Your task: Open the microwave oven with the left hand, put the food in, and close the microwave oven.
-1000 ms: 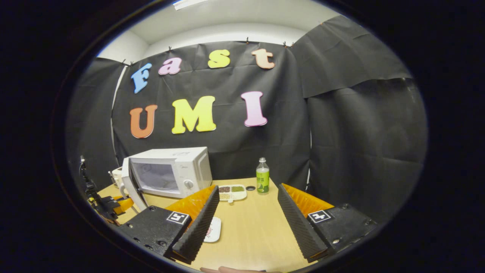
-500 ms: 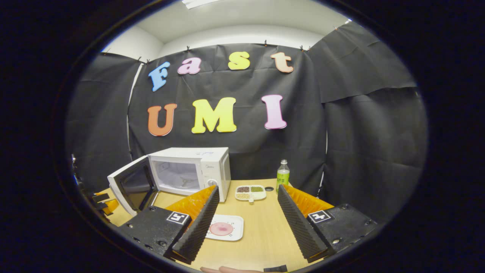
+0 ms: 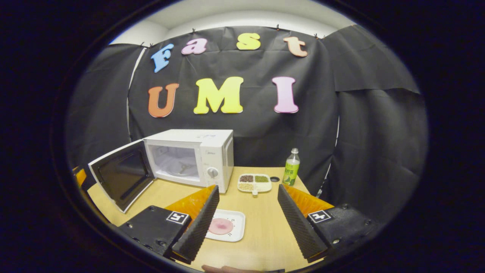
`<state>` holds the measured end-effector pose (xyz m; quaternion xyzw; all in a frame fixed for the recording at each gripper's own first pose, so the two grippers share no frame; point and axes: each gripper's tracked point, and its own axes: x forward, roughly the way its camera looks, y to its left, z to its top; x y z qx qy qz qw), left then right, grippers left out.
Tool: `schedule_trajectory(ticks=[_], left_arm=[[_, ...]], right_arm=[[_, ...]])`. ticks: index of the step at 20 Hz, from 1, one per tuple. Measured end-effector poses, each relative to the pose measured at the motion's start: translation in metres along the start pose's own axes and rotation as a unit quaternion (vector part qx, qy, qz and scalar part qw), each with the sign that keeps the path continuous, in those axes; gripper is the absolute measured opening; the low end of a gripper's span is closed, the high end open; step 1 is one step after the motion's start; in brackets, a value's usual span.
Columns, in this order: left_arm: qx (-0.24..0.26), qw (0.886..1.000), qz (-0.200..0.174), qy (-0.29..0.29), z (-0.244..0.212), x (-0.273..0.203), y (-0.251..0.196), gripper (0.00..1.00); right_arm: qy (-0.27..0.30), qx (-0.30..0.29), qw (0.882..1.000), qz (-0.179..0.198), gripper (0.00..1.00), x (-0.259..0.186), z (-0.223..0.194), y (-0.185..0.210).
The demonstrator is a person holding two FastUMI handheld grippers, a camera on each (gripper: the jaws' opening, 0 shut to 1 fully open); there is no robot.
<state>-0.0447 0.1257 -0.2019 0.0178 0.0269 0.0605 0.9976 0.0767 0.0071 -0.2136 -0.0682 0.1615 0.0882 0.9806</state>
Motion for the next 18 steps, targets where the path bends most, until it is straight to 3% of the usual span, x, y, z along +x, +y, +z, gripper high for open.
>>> schedule_trajectory(ticks=[4, 8, 11, 12, 13, 18], left_arm=[[0.021, 1.0, -0.001, -0.016, 0.036, 0.008, -0.019, 0.95], [0.026, 1.0, 0.001, -0.013, 0.051, 0.026, -0.042, 0.95], [0.022, 1.0, -0.001, -0.019, 0.063, 0.039, -0.061, 0.94], [0.019, 1.0, -0.002, -0.023, 0.067, 0.041, -0.066, 0.94], [0.017, 0.999, 0.0, -0.031, 0.072, 0.044, -0.07, 0.94], [0.021, 0.999, 0.008, -0.028, 0.071, 0.057, -0.087, 0.94]], right_arm=[[0.073, -0.02, 0.996, 0.036, 1.0, 0.036, -0.02, 0.002], [0.208, -0.01, 0.975, 0.082, 0.99, 0.071, -0.07, 0.001], [0.3, 0.013, 0.948, 0.101, 0.99, 0.097, -0.111, -0.001], [0.327, 0.023, 0.939, 0.099, 0.89, 0.105, -0.124, -0.003], [0.354, 0.037, 0.929, 0.103, 0.89, 0.113, -0.139, -0.003], [0.443, 0.111, 0.877, 0.15, 0.63, 0.131, -0.184, 0.013]])
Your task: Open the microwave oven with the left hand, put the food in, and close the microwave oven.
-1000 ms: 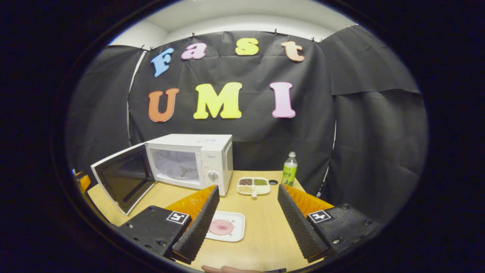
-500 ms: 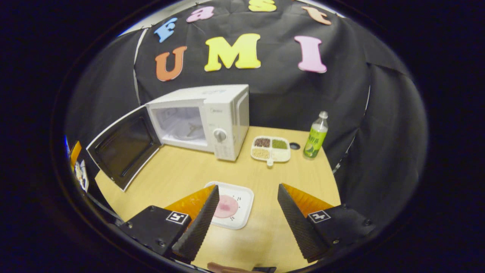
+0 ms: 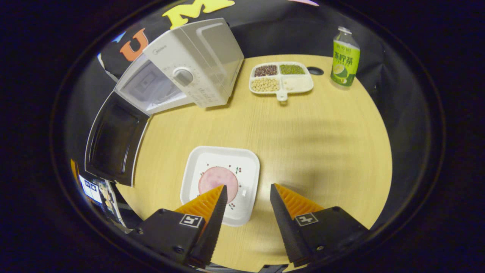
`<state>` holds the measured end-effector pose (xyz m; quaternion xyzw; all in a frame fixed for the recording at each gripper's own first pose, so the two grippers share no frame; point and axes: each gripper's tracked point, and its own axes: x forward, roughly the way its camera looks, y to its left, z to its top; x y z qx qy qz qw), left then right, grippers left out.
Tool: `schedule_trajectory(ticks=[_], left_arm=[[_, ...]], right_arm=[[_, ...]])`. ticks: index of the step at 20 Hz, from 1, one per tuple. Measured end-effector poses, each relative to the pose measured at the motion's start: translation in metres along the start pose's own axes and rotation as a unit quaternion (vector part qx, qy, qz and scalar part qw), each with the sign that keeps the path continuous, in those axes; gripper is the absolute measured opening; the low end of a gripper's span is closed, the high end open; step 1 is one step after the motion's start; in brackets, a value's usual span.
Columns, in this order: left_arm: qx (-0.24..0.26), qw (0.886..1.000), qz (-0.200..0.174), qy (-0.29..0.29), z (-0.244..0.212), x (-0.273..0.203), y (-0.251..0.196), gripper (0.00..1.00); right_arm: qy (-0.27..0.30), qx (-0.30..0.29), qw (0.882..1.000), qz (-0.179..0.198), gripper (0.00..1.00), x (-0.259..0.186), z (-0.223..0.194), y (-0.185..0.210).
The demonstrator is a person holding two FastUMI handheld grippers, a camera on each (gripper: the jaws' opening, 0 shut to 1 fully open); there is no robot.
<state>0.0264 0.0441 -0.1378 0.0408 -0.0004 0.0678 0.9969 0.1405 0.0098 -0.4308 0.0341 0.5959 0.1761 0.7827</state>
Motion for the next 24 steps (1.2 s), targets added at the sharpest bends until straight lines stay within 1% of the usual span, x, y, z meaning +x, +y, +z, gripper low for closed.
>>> schedule_trajectory(ticks=[1, 2, 3, 4, 5, 6, 7, 8, 9, 10, 13, 14, 15, 16, 17, 19, 20, 21, 24], left_arm=[[0.001, 1.0, 0.003, 0.001, -0.001, 0.002, -0.001, 0.94], [0.002, 1.0, 0.007, 0.004, -0.003, 0.004, -0.001, 0.94], [0.002, 1.0, 0.008, 0.008, -0.006, 0.006, -0.002, 0.94], [0.002, 1.0, 0.009, 0.01, -0.008, 0.007, -0.004, 0.94], [0.003, 1.0, 0.011, 0.011, -0.009, 0.007, -0.003, 0.94], [0.002, 1.0, 0.012, 0.011, -0.009, 0.009, -0.003, 0.94], [0.001, 1.0, 0.013, 0.011, -0.008, 0.009, -0.003, 0.94], [-0.001, 1.0, 0.014, 0.008, -0.008, 0.007, -0.001, 0.94], [-0.004, 1.0, 0.014, 0.006, -0.006, 0.007, -0.001, 0.94], [-0.007, 1.0, 0.014, 0.004, -0.006, 0.006, 0.0, 0.94], [-0.009, 1.0, 0.015, 0.002, -0.004, 0.001, 0.003, 0.94], [-0.007, 1.0, 0.019, -0.001, -0.004, -0.001, 0.007, 0.94], [-0.006, 1.0, 0.024, -0.003, -0.003, -0.002, 0.01, 0.94], [-0.006, 1.0, 0.024, -0.003, -0.003, -0.002, 0.011, 0.94], [-0.006, 1.0, 0.023, 0.001, -0.006, -0.003, 0.011, 0.94], [-0.004, 1.0, 0.022, -0.001, -0.005, -0.007, 0.014, 0.94], [-0.002, 1.0, 0.022, -0.003, -0.005, -0.009, 0.016, 0.94], [-0.002, 1.0, 0.022, -0.004, -0.006, -0.009, 0.017, 0.94], [-0.006, 1.0, 0.015, -0.004, -0.01, -0.012, 0.024, 0.94]], right_arm=[[0.018, 0.015, 1.0, 0.02, 0.57, 0.006, -0.003, 0.006], [0.036, 0.021, 0.999, 0.032, 0.47, 0.011, -0.005, 0.006], [0.05, 0.021, 0.998, 0.03, 0.43, 0.016, -0.007, 0.0], [0.069, 0.025, 0.997, 0.037, 0.41, 0.021, -0.011, -0.004], [0.104, 0.039, 0.993, 0.046, 0.34, 0.026, -0.021, -0.004], [0.109, 0.053, 0.991, 0.058, 0.09, 0.023, -0.018, -0.001], [0.13, 0.058, 0.987, 0.073, 0.19, 0.027, -0.019, -0.006], [0.137, 0.068, 0.984, 0.088, 0.0, 0.031, -0.019, -0.009], [0.143, 0.076, 0.981, 0.106, 0.06, 0.032, -0.016, -0.012], [0.144, 0.086, 0.979, 0.117, 0.04, 0.031, -0.014, -0.015], [0.141, 0.14, 0.97, 0.14, 0.04, 0.022, -0.02, -0.013], [0.131, 0.15, 0.969, 0.143, 0.04, 0.021, -0.02, -0.015], [0.123, 0.161, 0.969, 0.142, 0.0, 0.021, -0.02, -0.016], [0.118, 0.171, 0.968, 0.142, 0.04, 0.018, -0.021, -0.015], [0.116, 0.18, 0.966, 0.146, 0.04, 0.015, -0.024, -0.01], [0.112, 0.18, 0.965, 0.157, 0.04, 0.004, -0.028, 0.002], [0.105, 0.171, 0.966, 0.16, 0.0, -0.002, -0.028, 0.01], [0.096, 0.164, 0.968, 0.162, 0.04, -0.011, -0.028, 0.019], [0.072, 0.144, 0.973, 0.168, 0.04, -0.03, -0.021, 0.05]])
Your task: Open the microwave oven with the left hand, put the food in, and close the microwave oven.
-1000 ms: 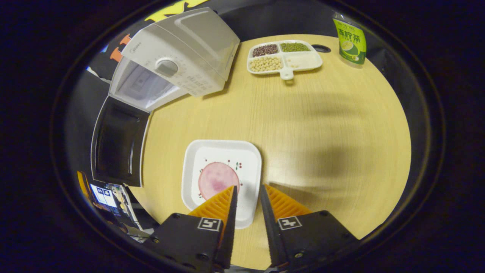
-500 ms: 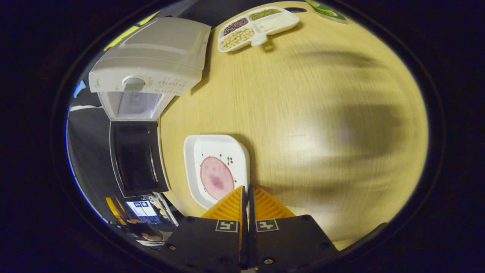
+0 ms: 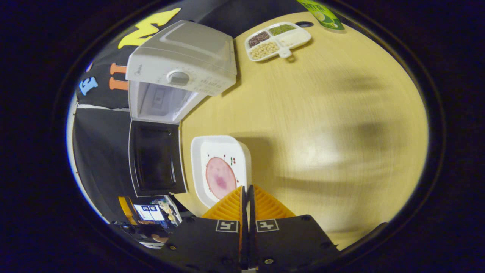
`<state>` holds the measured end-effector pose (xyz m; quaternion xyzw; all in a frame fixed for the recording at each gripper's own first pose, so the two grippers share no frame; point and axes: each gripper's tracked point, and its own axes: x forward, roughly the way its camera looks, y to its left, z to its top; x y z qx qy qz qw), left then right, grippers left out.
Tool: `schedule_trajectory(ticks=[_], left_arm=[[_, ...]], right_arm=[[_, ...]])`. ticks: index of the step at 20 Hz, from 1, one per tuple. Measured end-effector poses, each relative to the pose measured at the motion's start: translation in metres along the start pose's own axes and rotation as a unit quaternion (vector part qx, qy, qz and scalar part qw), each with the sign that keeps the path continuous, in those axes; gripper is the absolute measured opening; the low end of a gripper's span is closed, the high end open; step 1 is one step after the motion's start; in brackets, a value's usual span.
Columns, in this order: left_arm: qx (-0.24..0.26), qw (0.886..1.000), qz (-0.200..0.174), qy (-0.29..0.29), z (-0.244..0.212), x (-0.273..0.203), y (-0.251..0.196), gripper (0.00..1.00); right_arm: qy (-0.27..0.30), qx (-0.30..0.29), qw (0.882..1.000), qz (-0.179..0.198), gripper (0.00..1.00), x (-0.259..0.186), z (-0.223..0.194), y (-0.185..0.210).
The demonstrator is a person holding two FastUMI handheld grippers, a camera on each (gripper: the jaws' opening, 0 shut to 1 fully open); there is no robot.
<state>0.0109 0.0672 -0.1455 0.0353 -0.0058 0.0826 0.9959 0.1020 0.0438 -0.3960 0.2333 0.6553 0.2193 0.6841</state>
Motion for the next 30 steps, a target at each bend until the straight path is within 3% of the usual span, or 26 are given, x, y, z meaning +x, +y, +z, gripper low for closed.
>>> schedule_trajectory(ticks=[2, 3, 4, 9, 13, 17, 18, 21, 24, 25, 27, 28, 30], left_arm=[[-0.009, 1.0, -0.001, -0.002, 0.0, -0.003, 0.009, 0.94], [-0.015, 1.0, -0.005, -0.001, 0.001, -0.005, 0.013, 0.84], [-0.021, 1.0, -0.01, 0.0, 0.0, -0.006, 0.017, 0.95], [0.003, 1.0, 0.006, -0.018, 0.006, -0.016, 0.06, 0.95], [0.001, 1.0, 0.004, -0.017, 0.0, -0.023, 0.076, 0.95], [-0.016, 1.0, -0.008, -0.023, -0.004, -0.026, 0.091, 0.95], [-0.019, 1.0, -0.004, -0.022, -0.005, -0.027, 0.096, 0.95], [-0.028, 0.999, 0.011, -0.019, -0.004, -0.026, 0.11, 0.95], [-0.043, 0.999, -0.003, -0.024, 0.001, -0.029, 0.103, 0.94], [-0.042, 0.999, -0.007, -0.025, 0.001, -0.028, 0.101, 0.94], [-0.032, 0.999, -0.006, -0.03, 0.001, -0.026, 0.103, 0.94], [-0.028, 0.999, -0.005, -0.032, 0.0, -0.024, 0.104, 0.94], [-0.024, 0.999, -0.005, -0.027, -0.004, -0.022, 0.102, 0.94]], right_arm=[[-0.015, 0.002, 1.0, -0.001, 0.04, 0.003, 0.0, 0.022], [-0.022, 0.004, 1.0, -0.001, 0.04, 0.006, 0.002, 0.031], [-0.027, 0.007, 1.0, -0.003, 0.04, 0.012, 0.005, 0.041], [-0.069, 0.032, 0.997, 0.023, 0.0, 0.055, 0.022, 0.099], [-0.096, 0.049, 0.994, 0.036, 0.04, 0.087, 0.03, 0.15], [-0.162, 0.106, 0.98, 0.051, 0.04, 0.112, 0.046, 0.189], [-0.179, 0.121, 0.975, 0.05, 0.0, 0.119, 0.052, 0.198], [-0.221, 0.126, 0.965, 0.059, 0.04, 0.138, 0.073, 0.223], [-0.232, 0.141, 0.96, 0.074, 0.04, 0.166, 0.091, 0.246], [-0.239, 0.152, 0.956, 0.082, 0.04, 0.174, 0.099, 0.252], [-0.295, 0.166, 0.935, 0.104, 0.04, 0.184, 0.127, 0.259], [-0.331, 0.176, 0.92, 0.113, 0.0, 0.186, 0.143, 0.26], [-0.386, 0.21, 0.89, 0.117, 0.04, 0.189, 0.164, 0.254]])
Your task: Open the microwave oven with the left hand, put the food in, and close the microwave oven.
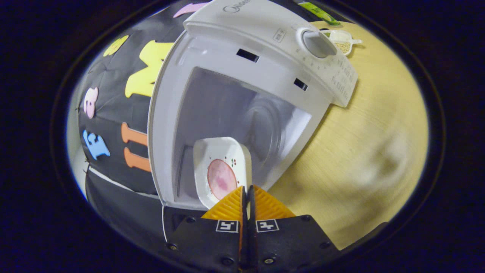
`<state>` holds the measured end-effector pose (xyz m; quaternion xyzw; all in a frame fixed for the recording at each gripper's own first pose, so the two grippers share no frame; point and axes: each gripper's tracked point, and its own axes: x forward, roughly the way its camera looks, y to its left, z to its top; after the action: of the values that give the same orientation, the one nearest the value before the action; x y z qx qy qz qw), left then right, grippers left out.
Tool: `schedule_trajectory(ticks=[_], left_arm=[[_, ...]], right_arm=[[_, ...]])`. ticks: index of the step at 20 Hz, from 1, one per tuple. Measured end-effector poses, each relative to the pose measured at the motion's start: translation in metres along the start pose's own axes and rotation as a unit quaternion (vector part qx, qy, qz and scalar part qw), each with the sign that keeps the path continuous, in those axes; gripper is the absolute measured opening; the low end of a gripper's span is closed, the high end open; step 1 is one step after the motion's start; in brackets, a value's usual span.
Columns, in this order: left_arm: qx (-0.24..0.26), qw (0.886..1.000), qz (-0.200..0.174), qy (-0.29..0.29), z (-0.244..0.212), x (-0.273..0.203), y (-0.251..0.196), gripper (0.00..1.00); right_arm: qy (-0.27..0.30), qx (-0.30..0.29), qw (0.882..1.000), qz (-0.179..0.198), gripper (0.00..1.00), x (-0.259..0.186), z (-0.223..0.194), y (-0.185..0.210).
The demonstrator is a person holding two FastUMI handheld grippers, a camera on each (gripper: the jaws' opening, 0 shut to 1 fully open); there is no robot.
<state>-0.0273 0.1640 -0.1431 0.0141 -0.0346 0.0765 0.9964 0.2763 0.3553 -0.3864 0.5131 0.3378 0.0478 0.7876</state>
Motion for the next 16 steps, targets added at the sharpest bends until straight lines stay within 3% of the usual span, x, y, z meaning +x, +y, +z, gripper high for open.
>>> schedule_trajectory(ticks=[3, 5, 7, 8, 11, 14, 15, 16], left_arm=[[-0.012, 1.0, 0.003, 0.008, -0.004, 0.003, 0.002, 0.94], [-0.023, 1.0, 0.003, 0.01, -0.005, 0.004, 0.002, 0.94], [-0.028, 1.0, 0.005, 0.015, -0.009, 0.007, 0.007, 0.94], [-0.029, 0.999, 0.009, 0.017, -0.011, 0.009, 0.01, 0.94], [-0.045, 0.999, 0.011, 0.022, -0.015, 0.01, 0.012, 0.94], [-0.054, 0.998, 0.012, 0.021, -0.017, 0.012, 0.013, 0.94], [-0.059, 0.998, 0.008, 0.022, -0.018, 0.011, 0.013, 0.93], [-0.064, 0.998, 0.005, 0.024, -0.02, 0.01, 0.013, 0.93]], right_arm=[[-0.059, 0.02, 0.998, 0.004, 0.0, 0.032, 0.015, -0.002], [-0.065, 0.036, 0.997, 0.014, 0.04, 0.048, 0.016, -0.002], [-0.076, 0.04, 0.996, 0.026, 0.0, 0.061, 0.02, 0.0], [-0.088, 0.03, 0.995, 0.025, 0.05, 0.068, 0.024, -0.002], [-0.107, 0.025, 0.994, 0.015, 0.08, 0.076, 0.027, -0.014], [-0.114, 0.02, 0.992, 0.039, 0.14, 0.08, 0.029, -0.006], [-0.113, 0.004, 0.993, 0.042, 0.07, 0.08, 0.029, -0.006], [-0.117, -0.01, 0.992, 0.046, 0.16, 0.08, 0.028, -0.008]])
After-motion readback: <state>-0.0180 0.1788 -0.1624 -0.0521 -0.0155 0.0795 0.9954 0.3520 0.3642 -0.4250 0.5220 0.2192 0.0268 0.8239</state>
